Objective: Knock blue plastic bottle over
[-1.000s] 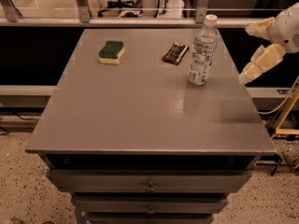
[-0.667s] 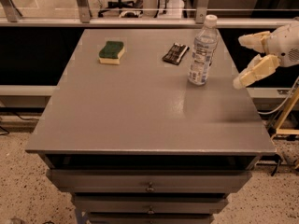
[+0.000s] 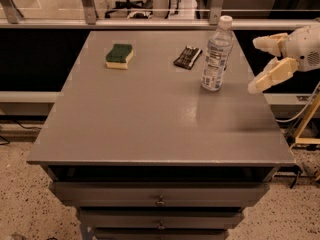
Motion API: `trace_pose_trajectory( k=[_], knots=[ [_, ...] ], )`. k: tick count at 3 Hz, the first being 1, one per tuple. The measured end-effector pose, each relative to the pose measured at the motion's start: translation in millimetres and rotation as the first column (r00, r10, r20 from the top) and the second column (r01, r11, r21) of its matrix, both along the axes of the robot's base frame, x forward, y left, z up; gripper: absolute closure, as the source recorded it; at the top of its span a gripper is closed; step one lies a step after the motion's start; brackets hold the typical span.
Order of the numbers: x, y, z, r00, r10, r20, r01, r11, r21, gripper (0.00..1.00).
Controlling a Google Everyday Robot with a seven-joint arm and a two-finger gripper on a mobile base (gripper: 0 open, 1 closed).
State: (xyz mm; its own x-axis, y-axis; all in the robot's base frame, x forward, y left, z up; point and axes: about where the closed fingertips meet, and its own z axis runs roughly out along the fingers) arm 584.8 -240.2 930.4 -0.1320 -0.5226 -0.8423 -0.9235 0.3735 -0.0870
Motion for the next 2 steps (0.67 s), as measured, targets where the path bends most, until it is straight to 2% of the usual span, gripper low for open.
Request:
trace_pose_trajectory(
  k=[1, 2],
  knots=[
    [12, 3, 1, 0.9991, -0.028, 0.033, 0.028, 1.000, 0.003, 0.00],
    [33, 15, 4, 0.9892, -0.068, 0.129, 0.062, 0.997, 0.050, 0.00]
  ],
)
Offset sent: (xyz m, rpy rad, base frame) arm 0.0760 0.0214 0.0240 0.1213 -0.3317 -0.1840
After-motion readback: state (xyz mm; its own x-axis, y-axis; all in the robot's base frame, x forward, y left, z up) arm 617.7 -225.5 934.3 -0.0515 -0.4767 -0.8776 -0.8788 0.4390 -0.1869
